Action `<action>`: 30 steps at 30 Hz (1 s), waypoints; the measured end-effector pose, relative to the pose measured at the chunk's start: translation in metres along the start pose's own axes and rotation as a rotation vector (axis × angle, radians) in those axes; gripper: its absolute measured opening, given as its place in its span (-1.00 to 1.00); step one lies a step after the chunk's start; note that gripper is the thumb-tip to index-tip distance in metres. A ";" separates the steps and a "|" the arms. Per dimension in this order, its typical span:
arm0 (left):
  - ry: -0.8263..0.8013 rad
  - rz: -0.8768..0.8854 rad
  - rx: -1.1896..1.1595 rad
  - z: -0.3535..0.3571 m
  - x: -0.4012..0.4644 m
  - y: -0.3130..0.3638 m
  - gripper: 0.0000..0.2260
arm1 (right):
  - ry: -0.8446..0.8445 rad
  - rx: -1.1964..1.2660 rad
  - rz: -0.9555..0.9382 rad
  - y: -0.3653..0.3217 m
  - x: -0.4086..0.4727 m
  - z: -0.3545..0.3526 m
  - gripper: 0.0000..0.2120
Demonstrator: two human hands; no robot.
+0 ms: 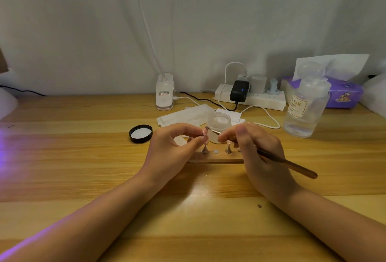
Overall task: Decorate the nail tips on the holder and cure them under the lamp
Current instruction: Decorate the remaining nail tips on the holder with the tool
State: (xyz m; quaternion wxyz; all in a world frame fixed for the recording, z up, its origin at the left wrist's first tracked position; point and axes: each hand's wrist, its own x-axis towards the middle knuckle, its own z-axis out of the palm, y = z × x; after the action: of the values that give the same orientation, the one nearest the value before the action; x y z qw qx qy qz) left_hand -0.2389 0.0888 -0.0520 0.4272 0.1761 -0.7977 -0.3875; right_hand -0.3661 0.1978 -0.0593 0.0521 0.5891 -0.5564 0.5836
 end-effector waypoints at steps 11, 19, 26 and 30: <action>0.004 -0.005 -0.003 0.000 -0.001 0.000 -0.84 | 0.019 0.015 0.013 0.002 0.000 -0.001 -0.66; -0.003 -0.001 0.013 0.000 0.000 -0.002 -0.92 | -0.026 0.011 -0.108 0.001 -0.002 0.001 -0.59; 0.014 -0.025 0.034 0.000 -0.001 -0.002 -0.87 | -0.036 -0.028 -0.029 -0.001 0.000 0.001 -0.67; 0.018 -0.018 0.011 0.001 -0.001 -0.002 -0.92 | -0.011 -0.010 -0.080 -0.001 -0.002 0.000 -0.61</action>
State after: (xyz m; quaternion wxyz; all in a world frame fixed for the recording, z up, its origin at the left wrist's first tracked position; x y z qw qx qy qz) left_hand -0.2390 0.0885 -0.0537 0.4297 0.1891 -0.7943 -0.3856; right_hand -0.3652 0.1995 -0.0603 0.0752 0.6138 -0.5355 0.5752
